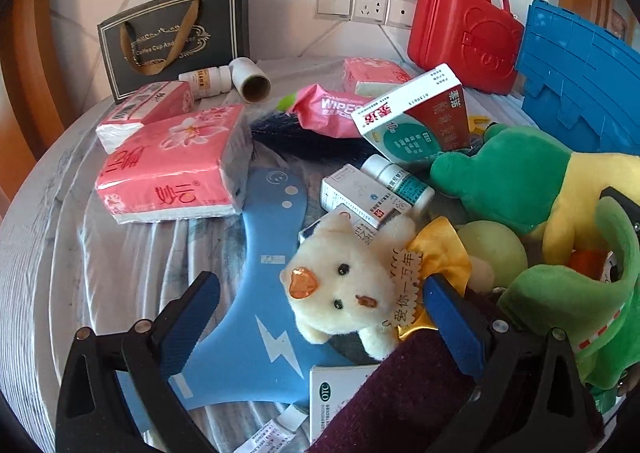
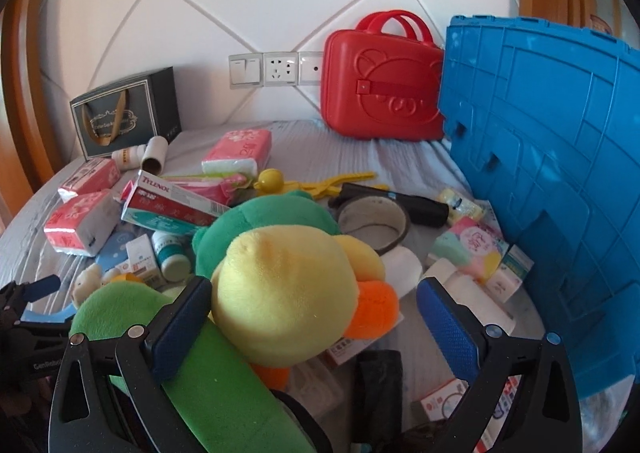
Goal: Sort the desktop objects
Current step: 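Grasp the white teddy with yellow bow with the left tool while the right grasps the yellow duck plush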
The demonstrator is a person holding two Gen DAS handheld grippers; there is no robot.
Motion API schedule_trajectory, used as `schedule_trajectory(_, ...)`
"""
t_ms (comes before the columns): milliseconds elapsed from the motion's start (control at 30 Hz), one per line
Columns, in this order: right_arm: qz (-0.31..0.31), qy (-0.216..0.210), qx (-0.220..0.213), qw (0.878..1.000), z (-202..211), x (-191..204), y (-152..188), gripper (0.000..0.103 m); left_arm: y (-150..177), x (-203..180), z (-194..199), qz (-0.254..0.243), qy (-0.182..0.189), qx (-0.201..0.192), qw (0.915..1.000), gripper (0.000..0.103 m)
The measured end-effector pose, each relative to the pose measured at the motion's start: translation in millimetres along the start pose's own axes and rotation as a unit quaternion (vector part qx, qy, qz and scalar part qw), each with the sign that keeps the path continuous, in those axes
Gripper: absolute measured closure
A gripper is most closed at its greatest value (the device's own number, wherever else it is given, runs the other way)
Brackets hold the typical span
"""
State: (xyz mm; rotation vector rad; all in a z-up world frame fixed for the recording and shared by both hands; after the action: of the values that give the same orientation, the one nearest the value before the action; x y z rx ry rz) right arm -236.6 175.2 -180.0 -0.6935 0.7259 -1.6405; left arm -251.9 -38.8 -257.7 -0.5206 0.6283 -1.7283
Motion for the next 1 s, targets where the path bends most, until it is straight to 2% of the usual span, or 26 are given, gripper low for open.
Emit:
schedule_trajectory(267,0.008,0.003,-0.008,1.0,2,-3,0,0.0,-4,-7,-8,-0.022,-0.015,0.007,0.9996,0.0)
schedule_trajectory(433,0.002,-0.012,0.041,0.999,-23,3,12,0.0,-2,-4,-13,-0.006,-0.006,0.021,0.9997,0.0)
schedule_trajectory(600,-0.016,-0.017,0.048,0.999,-39,-1,14,0.0,-3,-5,-13,-0.013,-0.016,0.021,0.9996,0.0)
schedule_trajectory(633,-0.017,-0.022,0.05,0.998,-40,0,15,0.003,-3,-5,-13,-0.013,-0.015,0.02,0.9996,0.0)
schedule_trajectory(667,-0.02,-0.032,0.055,0.998,-40,1,16,0.009,-3,-5,-13,-0.01,-0.013,0.019,0.9997,0.0)
schedule_trajectory(700,-0.023,-0.039,0.058,0.997,-40,2,16,0.021,-3,-5,-12,-0.01,-0.008,0.016,0.9998,0.003)
schedule_trajectory(733,-0.022,-0.043,0.059,0.997,-39,2,16,0.029,-4,-8,-11,-0.013,0.002,0.009,0.9999,0.013)
schedule_trajectory(767,-0.021,-0.046,0.059,0.997,-37,3,16,0.032,-6,-11,-8,-0.018,0.009,0.001,0.9998,0.026)
schedule_trajectory(833,-0.018,-0.051,0.052,0.997,-31,4,15,0.039,-7,-19,-3,-0.035,0.009,-0.012,0.9993,0.043)
schedule_trajectory(900,-0.016,-0.055,0.046,0.997,-24,3,15,0.041,-9,-24,0,-0.04,0.006,-0.016,0.9991,0.046)
schedule_trajectory(1000,-0.024,-0.061,0.041,0.997,-15,-2,13,0.042,-9,-18,2,-0.017,0.019,-0.016,0.9996,0.046)
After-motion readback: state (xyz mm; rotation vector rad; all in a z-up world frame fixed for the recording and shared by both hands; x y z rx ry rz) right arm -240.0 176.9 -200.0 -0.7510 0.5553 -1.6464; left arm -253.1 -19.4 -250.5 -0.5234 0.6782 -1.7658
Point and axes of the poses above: each gripper's, at about its wrist camera, not at the fingertips, and z roughly against the way its jaws point, x to its left, y to its underside, the point moved 10 cm from there along -z, roughly the way its jaws point, and after that the axes turned 8 degrees about -z, right-handed, at the moved point
